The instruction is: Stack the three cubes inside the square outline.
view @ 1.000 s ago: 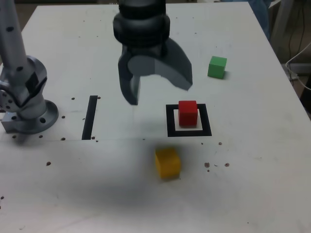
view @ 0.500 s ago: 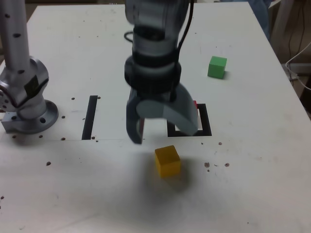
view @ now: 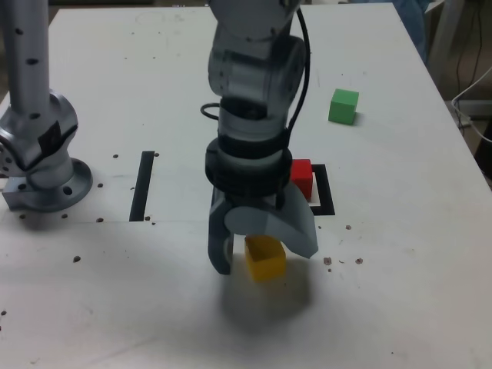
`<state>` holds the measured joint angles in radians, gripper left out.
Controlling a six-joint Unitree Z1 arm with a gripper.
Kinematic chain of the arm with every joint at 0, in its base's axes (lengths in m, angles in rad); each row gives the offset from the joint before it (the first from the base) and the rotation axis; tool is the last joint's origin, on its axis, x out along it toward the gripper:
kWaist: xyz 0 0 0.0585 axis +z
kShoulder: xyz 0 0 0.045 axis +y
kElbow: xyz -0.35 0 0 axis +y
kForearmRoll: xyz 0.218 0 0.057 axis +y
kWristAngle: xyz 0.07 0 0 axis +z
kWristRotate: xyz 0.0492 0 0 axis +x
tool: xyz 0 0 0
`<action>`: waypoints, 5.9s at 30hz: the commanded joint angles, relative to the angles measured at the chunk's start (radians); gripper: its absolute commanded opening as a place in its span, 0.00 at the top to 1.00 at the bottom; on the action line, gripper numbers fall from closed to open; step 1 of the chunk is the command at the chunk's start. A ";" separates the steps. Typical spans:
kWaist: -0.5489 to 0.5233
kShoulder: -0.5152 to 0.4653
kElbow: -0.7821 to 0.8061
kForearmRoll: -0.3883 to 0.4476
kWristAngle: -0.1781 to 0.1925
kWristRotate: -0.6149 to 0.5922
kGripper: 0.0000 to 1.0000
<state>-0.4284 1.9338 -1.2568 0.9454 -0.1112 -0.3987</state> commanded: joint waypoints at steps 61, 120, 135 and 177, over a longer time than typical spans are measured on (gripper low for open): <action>0.221 -0.055 -0.287 0.367 0.154 0.274 0.79; 0.372 0.086 -0.346 0.322 0.158 0.346 0.67; 0.373 0.094 -0.355 0.316 0.148 0.366 0.31; 0.581 0.097 -0.561 0.422 0.223 0.669 0.00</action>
<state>0.1421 2.0195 -1.8060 1.3644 0.1103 0.2563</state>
